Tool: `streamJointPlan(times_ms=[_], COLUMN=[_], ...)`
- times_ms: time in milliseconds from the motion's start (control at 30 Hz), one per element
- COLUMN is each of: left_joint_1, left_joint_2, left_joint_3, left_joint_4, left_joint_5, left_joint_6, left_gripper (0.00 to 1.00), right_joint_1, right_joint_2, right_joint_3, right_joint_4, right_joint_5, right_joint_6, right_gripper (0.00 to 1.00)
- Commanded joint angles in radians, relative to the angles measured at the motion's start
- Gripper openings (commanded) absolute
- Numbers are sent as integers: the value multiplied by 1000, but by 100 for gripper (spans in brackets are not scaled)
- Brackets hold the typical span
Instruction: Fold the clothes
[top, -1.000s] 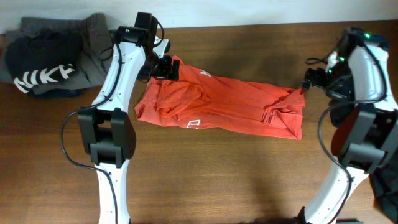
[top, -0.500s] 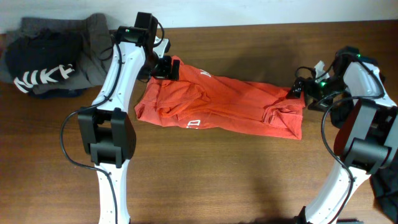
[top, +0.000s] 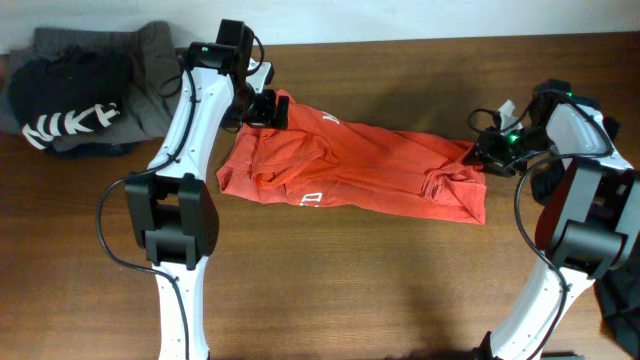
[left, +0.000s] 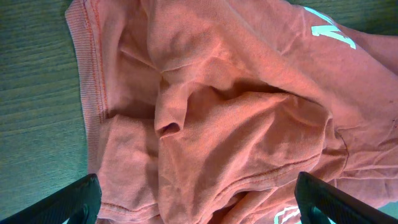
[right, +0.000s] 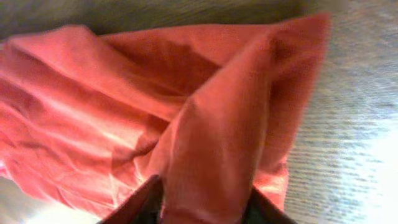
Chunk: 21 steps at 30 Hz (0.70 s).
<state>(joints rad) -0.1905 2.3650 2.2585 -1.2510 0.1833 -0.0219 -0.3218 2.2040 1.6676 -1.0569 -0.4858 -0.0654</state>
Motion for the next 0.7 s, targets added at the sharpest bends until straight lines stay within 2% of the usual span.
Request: streamJointPlan(times_ms=[0, 33, 167, 433, 667], left_joint_1=[2, 2, 3, 2, 3], left_joint_2=[-24, -24, -24, -24, -24], left_joint_3=[14, 14, 14, 14, 14], left_joint_4=[2, 2, 2, 2, 2], left_joint_5=[11, 11, 11, 11, 11], left_joint_6=[15, 15, 15, 15, 15], left_gripper=[99, 99, 99, 99, 99], right_joint_1=[10, 10, 10, 38, 117], right_joint_2=[11, 11, 11, 11, 11], right_joint_3=[-5, -3, 19, 55, 55], right_joint_4=[0, 1, -3, -1, -3], right_joint_5=[-19, -19, -27, -272, -293], right_joint_6=[3, 3, 46, 47, 47], right_gripper=[22, 16, 4, 4, 4])
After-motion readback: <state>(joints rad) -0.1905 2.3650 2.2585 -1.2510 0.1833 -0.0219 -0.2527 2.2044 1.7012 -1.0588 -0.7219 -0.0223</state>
